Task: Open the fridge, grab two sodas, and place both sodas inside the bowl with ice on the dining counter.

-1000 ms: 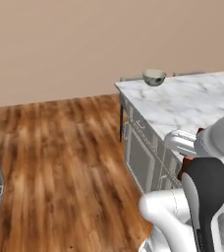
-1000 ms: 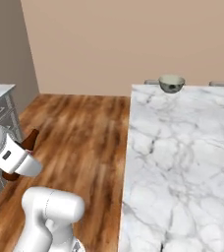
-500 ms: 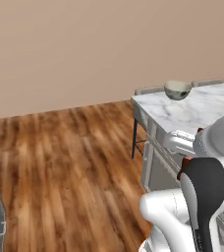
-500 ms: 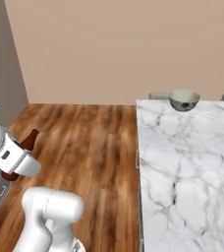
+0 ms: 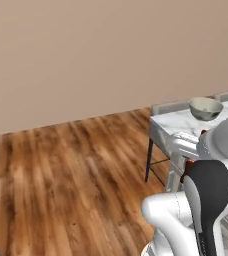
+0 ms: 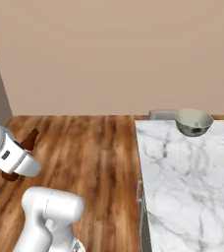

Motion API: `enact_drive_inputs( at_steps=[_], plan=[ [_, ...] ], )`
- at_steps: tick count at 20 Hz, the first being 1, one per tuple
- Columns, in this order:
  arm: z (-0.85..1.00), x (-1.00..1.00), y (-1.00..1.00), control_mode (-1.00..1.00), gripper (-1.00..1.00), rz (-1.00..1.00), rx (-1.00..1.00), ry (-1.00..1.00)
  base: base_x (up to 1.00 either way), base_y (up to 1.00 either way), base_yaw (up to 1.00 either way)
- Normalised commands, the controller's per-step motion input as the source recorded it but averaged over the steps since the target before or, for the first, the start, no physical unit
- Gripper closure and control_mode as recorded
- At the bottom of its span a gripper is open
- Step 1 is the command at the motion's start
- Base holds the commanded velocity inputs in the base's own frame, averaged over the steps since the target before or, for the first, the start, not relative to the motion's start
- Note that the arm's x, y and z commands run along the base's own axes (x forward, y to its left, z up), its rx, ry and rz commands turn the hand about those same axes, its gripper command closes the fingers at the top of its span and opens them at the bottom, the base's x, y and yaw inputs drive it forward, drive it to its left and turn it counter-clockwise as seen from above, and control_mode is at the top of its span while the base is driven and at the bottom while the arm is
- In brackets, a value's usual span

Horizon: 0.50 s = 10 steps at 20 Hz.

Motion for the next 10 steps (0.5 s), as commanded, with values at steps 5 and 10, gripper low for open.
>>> enact_drive_inputs(
  at_steps=[5,10],
  plan=[
    [0.0,0.0,0.0,1.0,1.0,0.0,0.0,0.0,1.0,0.43,-0.14],
    [0.0,0.0,0.0,1.0,1.0,0.0,0.0,0.0,1.0,0.45,-0.16]
  ],
)
